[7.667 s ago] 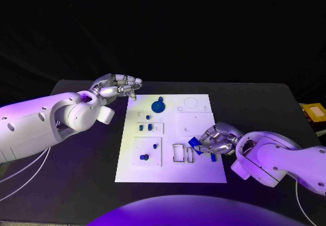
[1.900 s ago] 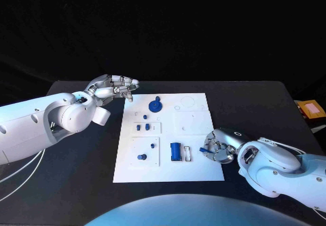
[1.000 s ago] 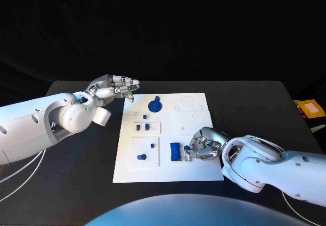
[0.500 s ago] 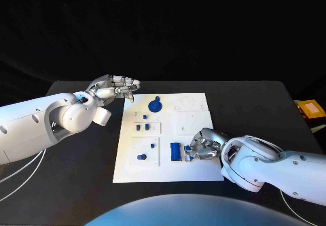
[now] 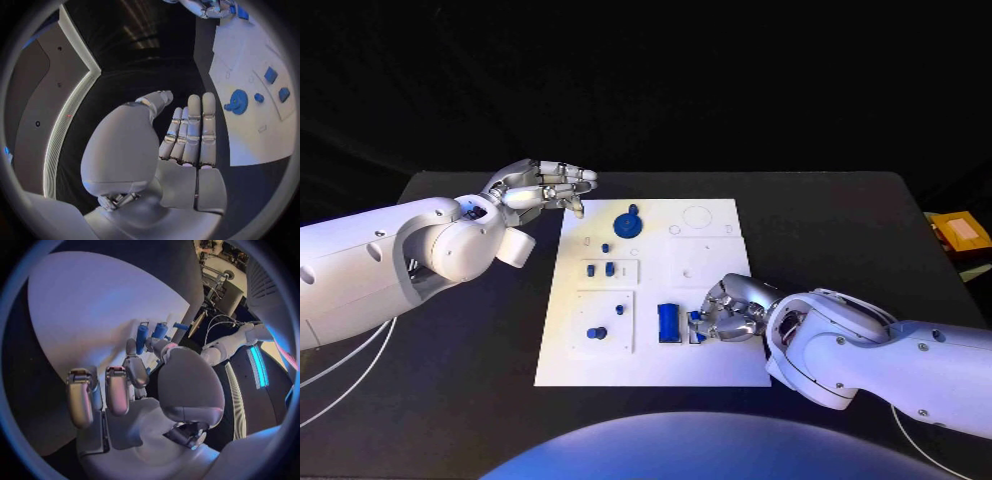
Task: Assemble the parts on the task board
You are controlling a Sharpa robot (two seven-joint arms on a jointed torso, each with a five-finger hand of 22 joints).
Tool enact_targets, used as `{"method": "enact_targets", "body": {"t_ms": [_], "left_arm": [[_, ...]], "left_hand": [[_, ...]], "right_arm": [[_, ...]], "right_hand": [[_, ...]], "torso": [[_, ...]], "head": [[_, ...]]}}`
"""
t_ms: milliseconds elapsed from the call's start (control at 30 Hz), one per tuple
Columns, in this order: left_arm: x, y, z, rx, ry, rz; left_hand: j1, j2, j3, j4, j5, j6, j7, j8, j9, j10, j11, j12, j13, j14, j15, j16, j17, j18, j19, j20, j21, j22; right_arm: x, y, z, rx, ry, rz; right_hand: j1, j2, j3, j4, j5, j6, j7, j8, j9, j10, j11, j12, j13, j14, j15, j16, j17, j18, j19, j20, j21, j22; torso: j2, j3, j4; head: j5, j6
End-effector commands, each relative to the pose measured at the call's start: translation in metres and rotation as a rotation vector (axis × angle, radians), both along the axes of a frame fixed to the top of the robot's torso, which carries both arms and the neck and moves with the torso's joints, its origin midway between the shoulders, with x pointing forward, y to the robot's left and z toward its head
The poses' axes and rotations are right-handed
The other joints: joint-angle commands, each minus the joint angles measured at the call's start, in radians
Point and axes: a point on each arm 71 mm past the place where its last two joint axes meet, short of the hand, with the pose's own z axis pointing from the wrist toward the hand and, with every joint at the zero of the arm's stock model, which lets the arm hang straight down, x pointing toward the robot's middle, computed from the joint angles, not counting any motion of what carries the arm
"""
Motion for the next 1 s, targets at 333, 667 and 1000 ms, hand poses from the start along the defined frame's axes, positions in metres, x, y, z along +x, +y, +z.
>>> {"method": "enact_targets", "body": {"t_ms": [333, 667, 1000], "left_arm": [[-0.0011, -0.0020, 0.0006, -0.009, 0.005, -0.024], [-0.0010, -0.0016, 0.0005, -0.008, 0.006, -0.022], [-0.0010, -0.0011, 0.0004, -0.007, 0.007, -0.022]], "left_hand": [[0.000, 0.013, 0.002, -0.005, 0.005, -0.004, 0.021, 0.002, -0.001, -0.008, -0.001, 0.005, -0.001, -0.003, 0.000, 0.000, -0.001, 0.014, 0.003, 0.002, 0.001, 0.002], [0.000, 0.013, 0.002, -0.004, 0.005, -0.004, 0.021, 0.002, -0.001, -0.008, -0.001, 0.005, -0.001, -0.003, 0.000, 0.000, -0.001, 0.014, 0.003, 0.002, 0.001, 0.002], [0.000, 0.014, 0.002, -0.004, 0.006, -0.004, 0.021, 0.002, -0.001, -0.008, -0.001, 0.005, -0.002, -0.003, 0.000, 0.000, -0.002, 0.014, 0.004, 0.002, 0.001, 0.002]], "right_arm": [[-0.0032, 0.0008, -0.0001, -0.015, 0.006, 0.035], [-0.0034, 0.0012, 0.0015, -0.005, -0.008, 0.040], [-0.0031, -0.0058, 0.0013, -0.013, -0.011, 0.058]], "right_hand": [[-0.066, -0.003, -0.038, 0.050, -0.064, 0.009, 0.003, 0.001, -0.006, 0.009, 0.000, 0.006, 0.005, 0.076, -0.006, 0.008, 0.124, -0.021, 0.102, -0.007, 0.007, 0.261], [-0.101, -0.024, -0.116, 0.096, -0.041, 0.012, 0.001, 0.000, -0.008, 0.008, 0.000, 0.001, 0.008, 0.076, -0.008, 0.008, 0.124, -0.020, 0.101, -0.008, 0.005, 0.261], [-0.002, -0.015, -0.140, 0.044, -0.057, 0.008, 0.001, -0.001, -0.009, 0.007, -0.002, -0.004, 0.009, 0.075, -0.008, 0.006, 0.122, -0.020, 0.100, -0.009, 0.003, 0.260]], "torso": [[0.000, 0.0010, -0.0010], [-0.001, 0.0003, -0.0005], [-0.001, 0.0001, 0.0002]], "head": [[0.001, 0.000], [0.001, 0.000], [0.001, 0.000]]}}
